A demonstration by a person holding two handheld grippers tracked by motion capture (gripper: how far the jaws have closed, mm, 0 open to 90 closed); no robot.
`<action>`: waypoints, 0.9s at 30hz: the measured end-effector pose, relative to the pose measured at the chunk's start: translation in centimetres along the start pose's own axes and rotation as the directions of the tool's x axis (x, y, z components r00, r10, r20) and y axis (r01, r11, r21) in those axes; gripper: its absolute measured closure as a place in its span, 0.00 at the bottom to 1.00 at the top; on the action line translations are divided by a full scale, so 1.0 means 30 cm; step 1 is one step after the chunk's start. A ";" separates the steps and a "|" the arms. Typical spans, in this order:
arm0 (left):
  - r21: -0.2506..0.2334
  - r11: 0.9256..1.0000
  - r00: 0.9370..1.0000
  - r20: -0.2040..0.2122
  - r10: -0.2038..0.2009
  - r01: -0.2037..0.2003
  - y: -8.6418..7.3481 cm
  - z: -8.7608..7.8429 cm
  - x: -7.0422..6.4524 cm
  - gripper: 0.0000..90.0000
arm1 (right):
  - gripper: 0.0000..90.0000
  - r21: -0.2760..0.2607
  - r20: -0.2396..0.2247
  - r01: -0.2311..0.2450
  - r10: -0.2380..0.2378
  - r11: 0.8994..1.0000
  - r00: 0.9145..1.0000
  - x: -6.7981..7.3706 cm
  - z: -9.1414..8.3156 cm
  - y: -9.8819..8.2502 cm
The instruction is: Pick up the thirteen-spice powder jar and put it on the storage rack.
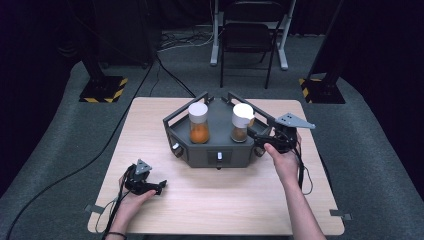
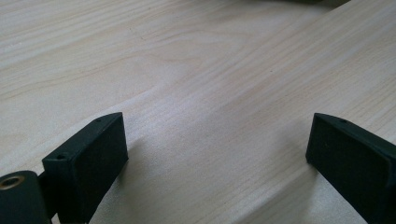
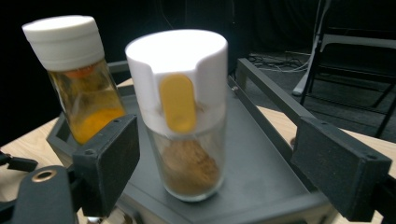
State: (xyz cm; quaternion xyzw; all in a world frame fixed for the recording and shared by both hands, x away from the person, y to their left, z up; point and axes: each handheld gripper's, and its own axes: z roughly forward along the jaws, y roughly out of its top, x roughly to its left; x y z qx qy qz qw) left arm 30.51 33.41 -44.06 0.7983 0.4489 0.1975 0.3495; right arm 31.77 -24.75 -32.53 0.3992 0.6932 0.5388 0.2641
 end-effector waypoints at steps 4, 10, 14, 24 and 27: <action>0.000 1.000 1.000 0.000 0.000 0.000 0.000 0.000 0.000 0.06 | 0.15 0.004 0.017 0.004 -0.004 1.000 1.000 -0.009 -0.022 -0.031; 0.001 1.000 1.000 -0.001 0.001 -0.001 0.000 0.000 -0.001 0.06 | 0.15 0.018 0.033 -0.004 0.003 1.000 0.999 -0.024 -0.046 -0.072; 0.000 1.000 1.000 0.000 -0.002 0.002 0.000 0.001 -0.001 0.06 | 0.15 0.040 0.041 -0.004 0.003 0.999 0.999 -0.032 -0.054 -0.105; 0.000 1.000 1.000 0.000 0.000 0.000 0.002 0.002 0.000 0.05 | 0.16 0.063 0.065 -0.043 0.039 0.997 0.997 -0.057 -0.088 -0.207; 0.000 1.000 1.000 0.000 -0.001 0.001 0.001 0.002 0.000 0.05 | 0.15 0.065 0.073 -0.063 0.058 0.996 0.996 -0.069 -0.103 -0.241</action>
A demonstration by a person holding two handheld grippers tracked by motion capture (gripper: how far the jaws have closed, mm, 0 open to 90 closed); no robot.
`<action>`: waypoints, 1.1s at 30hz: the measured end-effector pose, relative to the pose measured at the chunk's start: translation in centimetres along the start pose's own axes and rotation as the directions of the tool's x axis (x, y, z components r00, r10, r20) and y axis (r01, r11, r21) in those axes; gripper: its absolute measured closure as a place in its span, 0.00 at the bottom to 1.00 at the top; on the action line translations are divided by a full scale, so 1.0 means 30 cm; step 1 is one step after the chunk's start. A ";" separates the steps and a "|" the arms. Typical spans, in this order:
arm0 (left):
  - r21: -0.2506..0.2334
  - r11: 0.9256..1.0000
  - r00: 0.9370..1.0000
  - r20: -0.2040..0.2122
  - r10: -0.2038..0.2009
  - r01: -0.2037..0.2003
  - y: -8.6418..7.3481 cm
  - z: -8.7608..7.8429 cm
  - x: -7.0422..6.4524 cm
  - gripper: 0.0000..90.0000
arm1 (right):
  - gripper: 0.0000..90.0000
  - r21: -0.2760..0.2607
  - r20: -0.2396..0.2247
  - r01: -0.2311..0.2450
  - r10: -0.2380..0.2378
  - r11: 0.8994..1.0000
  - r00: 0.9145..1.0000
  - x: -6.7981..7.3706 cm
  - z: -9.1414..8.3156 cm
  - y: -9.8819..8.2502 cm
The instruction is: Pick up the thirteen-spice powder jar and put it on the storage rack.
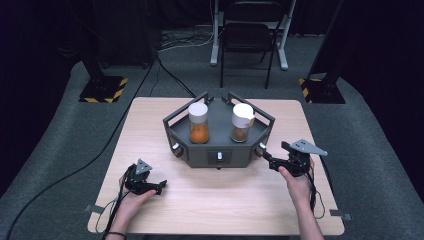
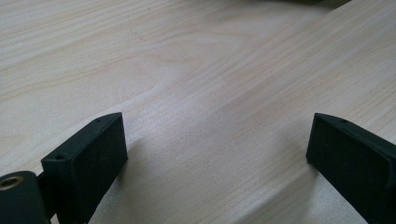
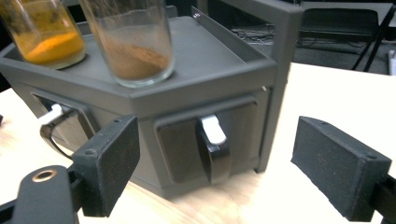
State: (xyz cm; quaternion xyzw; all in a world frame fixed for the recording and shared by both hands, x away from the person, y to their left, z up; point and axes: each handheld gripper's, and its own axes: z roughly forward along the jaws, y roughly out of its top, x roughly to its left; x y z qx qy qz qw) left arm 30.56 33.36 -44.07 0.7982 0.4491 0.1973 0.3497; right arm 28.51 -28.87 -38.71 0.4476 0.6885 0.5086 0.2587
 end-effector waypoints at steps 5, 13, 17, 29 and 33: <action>0.000 1.000 1.000 0.000 0.000 0.000 0.000 0.000 0.000 0.05 | 0.16 0.008 0.011 -0.023 0.023 1.000 1.000 -0.018 -0.018 -0.045; 0.000 1.000 1.000 0.000 0.000 0.000 0.000 0.000 0.000 0.05 | 0.15 0.033 0.033 -0.070 0.069 0.997 0.997 -0.042 -0.037 -0.134; 0.000 1.000 1.000 0.001 0.000 0.000 0.000 0.000 0.001 0.05 | 0.15 0.045 0.042 -0.099 0.097 0.994 0.994 -0.056 -0.046 -0.183; 0.001 1.000 1.000 0.001 -0.001 0.001 0.001 0.000 0.001 0.05 | 0.14 0.114 0.095 -0.111 0.100 0.987 0.990 -0.069 -0.066 -0.245; 0.001 1.000 1.000 0.001 -0.001 0.001 0.001 0.000 0.001 0.05 | 0.14 0.164 0.122 -0.098 0.078 0.982 0.989 -0.066 -0.054 -0.247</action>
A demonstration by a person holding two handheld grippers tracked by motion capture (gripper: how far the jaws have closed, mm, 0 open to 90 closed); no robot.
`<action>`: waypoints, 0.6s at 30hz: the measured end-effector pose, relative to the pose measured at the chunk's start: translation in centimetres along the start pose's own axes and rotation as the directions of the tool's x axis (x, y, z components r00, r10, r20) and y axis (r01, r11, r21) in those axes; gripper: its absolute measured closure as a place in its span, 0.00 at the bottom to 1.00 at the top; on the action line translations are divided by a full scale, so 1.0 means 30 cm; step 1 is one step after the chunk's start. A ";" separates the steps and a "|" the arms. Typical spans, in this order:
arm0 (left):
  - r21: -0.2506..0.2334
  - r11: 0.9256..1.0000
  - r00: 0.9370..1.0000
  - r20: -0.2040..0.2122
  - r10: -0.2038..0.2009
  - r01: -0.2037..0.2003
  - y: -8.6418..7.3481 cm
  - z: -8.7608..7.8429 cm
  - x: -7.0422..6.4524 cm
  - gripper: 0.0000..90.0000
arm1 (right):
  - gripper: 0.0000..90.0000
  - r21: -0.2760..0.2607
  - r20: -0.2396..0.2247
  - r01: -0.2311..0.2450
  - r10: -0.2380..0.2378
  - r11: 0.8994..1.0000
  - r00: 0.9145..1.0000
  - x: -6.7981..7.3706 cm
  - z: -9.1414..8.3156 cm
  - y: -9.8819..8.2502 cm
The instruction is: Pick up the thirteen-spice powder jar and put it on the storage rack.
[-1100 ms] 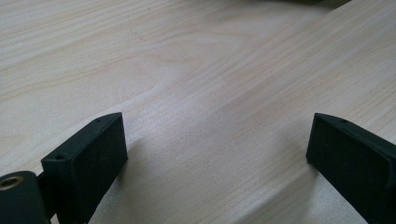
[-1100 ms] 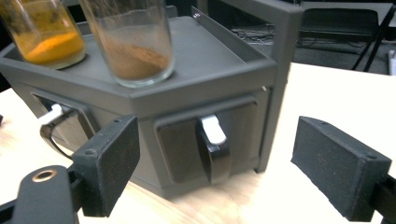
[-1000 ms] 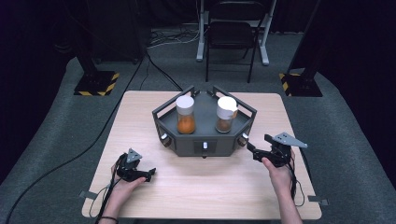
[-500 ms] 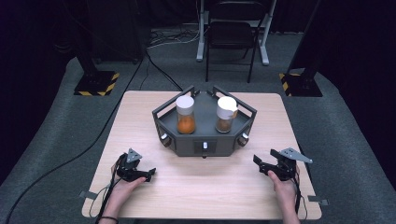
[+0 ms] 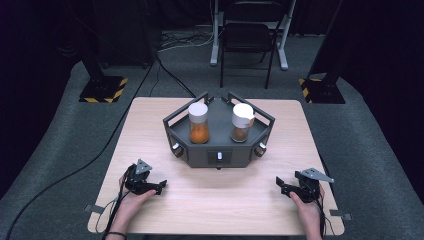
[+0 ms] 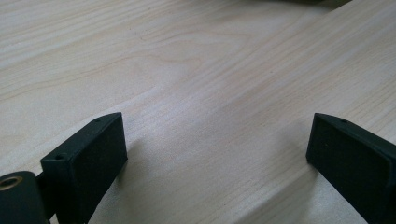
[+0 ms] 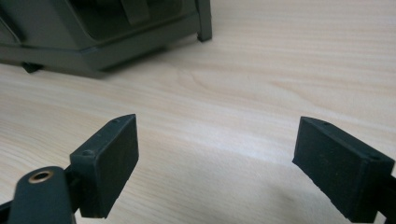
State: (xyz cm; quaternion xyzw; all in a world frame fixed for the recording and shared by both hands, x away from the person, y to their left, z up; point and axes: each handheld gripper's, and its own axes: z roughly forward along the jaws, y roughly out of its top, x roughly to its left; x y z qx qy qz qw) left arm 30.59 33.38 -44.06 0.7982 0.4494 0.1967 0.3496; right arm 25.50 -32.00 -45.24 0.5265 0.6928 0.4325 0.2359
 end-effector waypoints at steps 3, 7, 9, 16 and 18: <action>0.000 1.000 1.000 0.000 0.000 0.000 0.000 0.000 0.000 0.05 | 0.14 0.026 0.007 0.012 -0.012 1.000 1.000 -0.001 0.006 0.009; 0.000 1.000 1.000 0.000 0.000 0.000 0.000 0.000 0.000 0.05 | 0.14 0.068 -0.001 0.017 -0.017 0.998 1.000 0.002 0.014 0.028; 0.000 1.000 1.000 0.000 0.000 0.000 0.000 0.000 0.000 0.05 | 0.14 0.100 -0.006 0.020 -0.020 0.995 1.000 0.006 0.021 0.043; 0.000 1.000 1.000 0.000 -0.001 0.001 0.000 0.000 0.000 0.05 | 0.13 0.162 0.025 0.082 -0.087 0.983 0.996 0.052 0.037 0.069; 0.000 1.000 1.000 0.000 -0.001 0.001 0.000 0.000 0.000 0.05 | 0.12 0.174 0.040 0.105 -0.113 0.979 0.993 0.071 0.040 0.072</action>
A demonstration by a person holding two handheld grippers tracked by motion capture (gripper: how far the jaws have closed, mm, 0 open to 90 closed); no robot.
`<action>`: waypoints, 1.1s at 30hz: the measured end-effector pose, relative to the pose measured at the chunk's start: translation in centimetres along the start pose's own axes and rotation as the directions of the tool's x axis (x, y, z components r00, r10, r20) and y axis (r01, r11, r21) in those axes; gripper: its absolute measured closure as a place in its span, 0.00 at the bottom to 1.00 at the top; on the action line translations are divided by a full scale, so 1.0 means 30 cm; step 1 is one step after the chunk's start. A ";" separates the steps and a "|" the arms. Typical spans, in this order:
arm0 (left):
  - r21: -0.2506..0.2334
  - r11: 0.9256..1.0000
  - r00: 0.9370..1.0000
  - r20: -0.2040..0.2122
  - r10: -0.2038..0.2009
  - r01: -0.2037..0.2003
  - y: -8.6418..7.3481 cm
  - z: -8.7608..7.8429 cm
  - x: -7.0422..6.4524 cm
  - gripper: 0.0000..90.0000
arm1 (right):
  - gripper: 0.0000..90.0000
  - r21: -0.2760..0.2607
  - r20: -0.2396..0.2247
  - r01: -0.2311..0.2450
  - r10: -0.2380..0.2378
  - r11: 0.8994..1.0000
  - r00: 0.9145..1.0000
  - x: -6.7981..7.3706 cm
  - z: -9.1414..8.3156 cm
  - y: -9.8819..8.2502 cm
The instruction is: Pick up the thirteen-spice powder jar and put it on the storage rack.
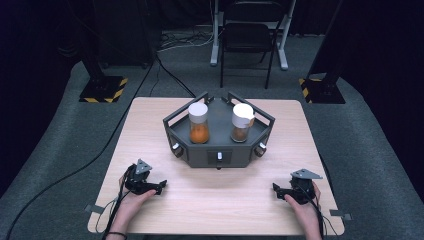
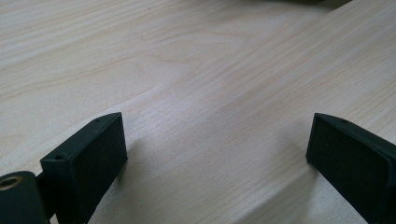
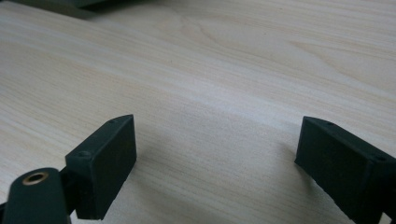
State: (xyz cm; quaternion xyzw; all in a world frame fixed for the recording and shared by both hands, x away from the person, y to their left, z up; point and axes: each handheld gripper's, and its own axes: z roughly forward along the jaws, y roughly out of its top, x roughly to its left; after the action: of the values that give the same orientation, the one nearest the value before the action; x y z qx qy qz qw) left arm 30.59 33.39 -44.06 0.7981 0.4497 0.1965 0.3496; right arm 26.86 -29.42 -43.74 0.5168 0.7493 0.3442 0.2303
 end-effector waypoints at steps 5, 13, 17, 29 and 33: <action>0.001 1.000 1.000 0.002 -0.001 0.001 0.001 0.001 0.001 0.05 | 0.10 0.010 0.011 0.017 -0.017 1.000 1.000 0.014 0.004 0.006; 0.001 1.000 1.000 0.002 -0.002 0.002 0.004 0.004 0.003 0.05 | 0.07 0.016 0.004 0.021 -0.021 1.000 1.000 0.011 0.006 0.010; 0.003 1.000 1.000 0.002 0.000 0.000 0.005 0.004 0.003 0.05 | 0.06 0.019 0.001 0.023 -0.023 1.000 1.000 0.009 0.008 0.013; 0.003 1.000 1.000 -0.002 0.000 0.000 0.005 0.004 0.000 0.05 | 0.03 0.027 0.005 0.021 -0.021 0.999 1.000 0.011 0.013 0.019; 0.002 1.000 1.000 -0.002 -0.001 0.001 0.005 0.004 0.000 0.05 | 0.03 0.026 0.006 0.020 -0.020 0.999 1.000 0.012 0.013 0.019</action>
State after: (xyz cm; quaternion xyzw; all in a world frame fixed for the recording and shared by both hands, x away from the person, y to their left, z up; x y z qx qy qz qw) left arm 30.74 33.29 -44.03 0.7980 0.4507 0.1966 0.3484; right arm 27.35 -28.83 -43.57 0.5133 0.7582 0.3304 0.2291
